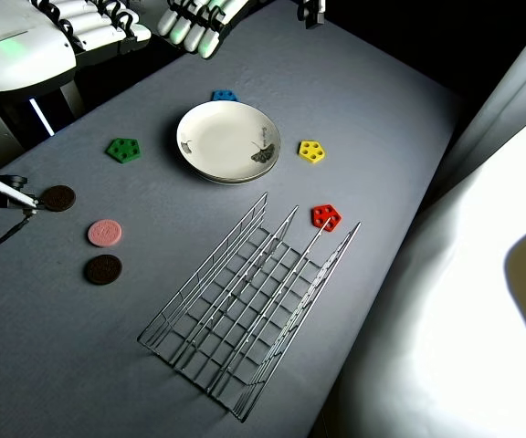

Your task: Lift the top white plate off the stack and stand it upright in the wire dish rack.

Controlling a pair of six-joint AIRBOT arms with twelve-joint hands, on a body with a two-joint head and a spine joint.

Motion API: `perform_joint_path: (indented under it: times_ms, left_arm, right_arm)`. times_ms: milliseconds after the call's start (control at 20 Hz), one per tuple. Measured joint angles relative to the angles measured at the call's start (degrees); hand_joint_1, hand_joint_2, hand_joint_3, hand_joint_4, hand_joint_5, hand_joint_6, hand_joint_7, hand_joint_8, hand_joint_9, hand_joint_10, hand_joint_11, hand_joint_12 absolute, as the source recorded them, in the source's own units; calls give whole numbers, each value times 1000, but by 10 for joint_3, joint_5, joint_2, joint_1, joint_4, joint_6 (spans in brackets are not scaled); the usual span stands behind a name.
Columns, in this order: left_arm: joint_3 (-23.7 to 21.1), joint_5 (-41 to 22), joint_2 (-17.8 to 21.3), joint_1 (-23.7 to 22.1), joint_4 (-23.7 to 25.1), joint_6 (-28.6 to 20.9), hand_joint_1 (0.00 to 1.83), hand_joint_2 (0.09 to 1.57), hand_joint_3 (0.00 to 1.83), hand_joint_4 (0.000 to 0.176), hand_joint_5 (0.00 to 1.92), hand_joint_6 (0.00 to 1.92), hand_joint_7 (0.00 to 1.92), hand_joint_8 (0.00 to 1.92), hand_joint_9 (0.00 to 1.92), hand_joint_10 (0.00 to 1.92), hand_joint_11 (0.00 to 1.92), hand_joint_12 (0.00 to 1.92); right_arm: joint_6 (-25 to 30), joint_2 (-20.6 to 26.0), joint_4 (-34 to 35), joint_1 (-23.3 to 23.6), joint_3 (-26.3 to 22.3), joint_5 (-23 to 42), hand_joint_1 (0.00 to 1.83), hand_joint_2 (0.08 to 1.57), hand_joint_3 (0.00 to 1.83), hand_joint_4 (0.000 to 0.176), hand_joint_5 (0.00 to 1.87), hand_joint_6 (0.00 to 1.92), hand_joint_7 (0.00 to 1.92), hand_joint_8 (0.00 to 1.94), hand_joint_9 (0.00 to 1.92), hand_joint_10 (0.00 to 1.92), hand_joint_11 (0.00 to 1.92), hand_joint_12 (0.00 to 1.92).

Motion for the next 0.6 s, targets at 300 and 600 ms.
perform_joint_path:
  times_ms: [300,600]
  left_arm:
    - [31,21,-36,23,36,15,219,933,0,0,46,2,83,3,79,5,22,183]
    - [49,37,-52,69,60,31,225,950,7,0,48,0,93,1,84,1,7,173]
  right_arm:
    - [51,4,-6,0,-7,-3,119,1034,1,0,58,3,54,2,61,2,74,106]
    - [108,7,-16,0,-8,3,101,1065,7,0,0,0,0,0,0,0,6,54]
